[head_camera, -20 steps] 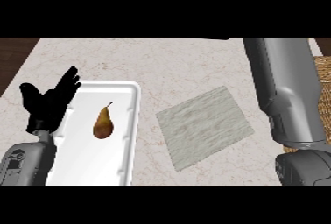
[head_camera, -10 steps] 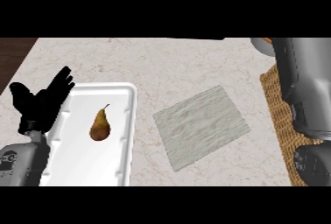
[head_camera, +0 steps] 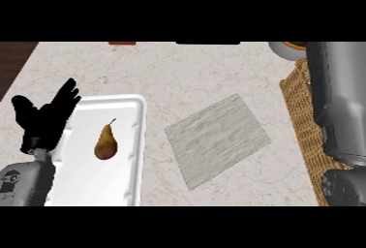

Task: Pick the bell pepper from the placemat and place it in the basket

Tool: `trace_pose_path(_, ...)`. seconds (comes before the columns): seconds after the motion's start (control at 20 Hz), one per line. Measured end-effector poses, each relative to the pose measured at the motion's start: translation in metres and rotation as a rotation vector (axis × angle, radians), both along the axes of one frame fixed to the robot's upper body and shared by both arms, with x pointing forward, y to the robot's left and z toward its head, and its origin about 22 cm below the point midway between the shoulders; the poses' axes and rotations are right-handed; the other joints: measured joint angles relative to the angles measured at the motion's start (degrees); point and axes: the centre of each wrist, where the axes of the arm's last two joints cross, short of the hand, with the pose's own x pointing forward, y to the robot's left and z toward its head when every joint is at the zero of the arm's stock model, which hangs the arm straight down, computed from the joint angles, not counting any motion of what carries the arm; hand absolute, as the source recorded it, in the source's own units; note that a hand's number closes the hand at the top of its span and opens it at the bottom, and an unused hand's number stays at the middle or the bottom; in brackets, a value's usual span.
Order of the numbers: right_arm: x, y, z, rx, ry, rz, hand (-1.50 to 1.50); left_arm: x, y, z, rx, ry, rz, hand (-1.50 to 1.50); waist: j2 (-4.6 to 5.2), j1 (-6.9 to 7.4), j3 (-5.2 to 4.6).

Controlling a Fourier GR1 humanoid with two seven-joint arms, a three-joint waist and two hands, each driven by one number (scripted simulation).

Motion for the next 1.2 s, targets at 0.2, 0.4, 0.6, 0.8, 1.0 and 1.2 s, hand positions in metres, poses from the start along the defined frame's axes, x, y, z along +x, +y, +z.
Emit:
trace_pose_path(0.2, -0.008, -0.017, -0.022, 0.021, -0.010, -0.012, 1.50, -0.002, 0.004, 0.002, -0.003, 0.005, 0.005, 0.00, -0.16, -0.37, 0.03)
trace_pose_path(0.4, -0.017, -0.026, -0.038, 0.040, -0.024, -0.022, 1.50, -0.007, 0.008, -0.003, -0.001, 0.006, 0.010, 0.00, -0.22, -0.56, 0.04)
trace_pose_path(0.6, -0.032, -0.051, -0.052, 0.027, -0.050, -0.114, -1.50, -0.008, 0.006, -0.002, 0.001, 0.002, 0.009, 0.00, -0.18, -0.76, 0.03)
trace_pose_path(0.8, -0.045, -0.061, -0.070, 0.055, -0.071, -0.152, -1.50, -0.005, 0.009, 0.000, 0.001, 0.002, 0.015, 0.00, -0.16, -0.79, 0.05)
trace_pose_path(1.0, -0.053, -0.073, -0.075, 0.061, -0.106, -0.149, -1.50, -0.007, 0.006, 0.004, 0.008, 0.001, 0.009, 0.00, -0.21, -0.62, 0.05)
trace_pose_path(1.2, -0.058, -0.076, -0.076, 0.040, -0.161, -0.131, -1.50, -0.010, 0.003, -0.001, -0.009, 0.004, 0.009, 0.00, -0.18, -0.52, 0.05)
